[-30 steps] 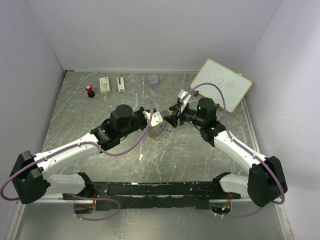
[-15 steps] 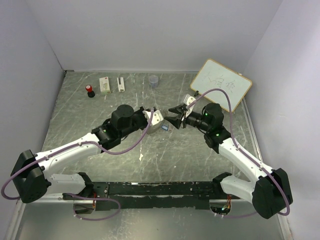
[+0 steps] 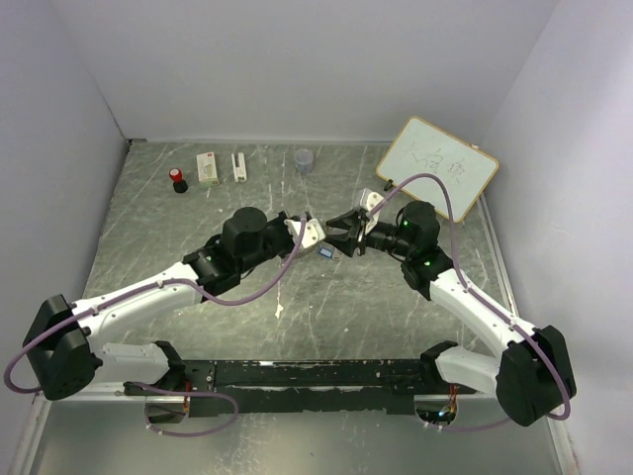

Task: Put the keys on the keyring
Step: Pick up the key from the center of the board.

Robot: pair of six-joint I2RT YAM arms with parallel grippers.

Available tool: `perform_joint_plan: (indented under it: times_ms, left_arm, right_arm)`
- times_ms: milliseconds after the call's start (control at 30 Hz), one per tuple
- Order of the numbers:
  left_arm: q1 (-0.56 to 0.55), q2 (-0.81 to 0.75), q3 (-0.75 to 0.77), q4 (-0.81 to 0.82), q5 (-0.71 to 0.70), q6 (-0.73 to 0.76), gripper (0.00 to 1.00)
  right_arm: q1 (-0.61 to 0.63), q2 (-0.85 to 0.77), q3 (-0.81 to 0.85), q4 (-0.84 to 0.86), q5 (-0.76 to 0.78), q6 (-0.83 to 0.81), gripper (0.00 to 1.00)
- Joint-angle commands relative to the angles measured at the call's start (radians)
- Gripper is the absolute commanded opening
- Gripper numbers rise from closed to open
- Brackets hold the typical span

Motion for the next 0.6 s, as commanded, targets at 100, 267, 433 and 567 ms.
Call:
perform_joint_plan:
  times_ms: [100,267,433,567]
  left_arm:
    - [-0.010,0.007,0.059,0.041,-0.030,-0.022,0.07]
    - [-0.018,0.016,0.068,0.039,-0.041,-0.037,0.07]
    - [-0.021,0.014,0.066,0.044,-0.091,-0.060,0.07]
    - [-0.022,0.005,0.055,0.055,-0.158,-0.096,0.07]
  right_arm:
    - [-0.001,-0.012,0.022,0.042,-0.022,0.016,0.39]
    - [-0.001,0.001,0.031,0.050,-0.019,0.026,0.38]
    - [-0.001,-0.009,0.017,0.059,0.105,0.070,0.35]
    - [-0.001,-0.037,-0.021,0.089,0.218,0.133,0.36]
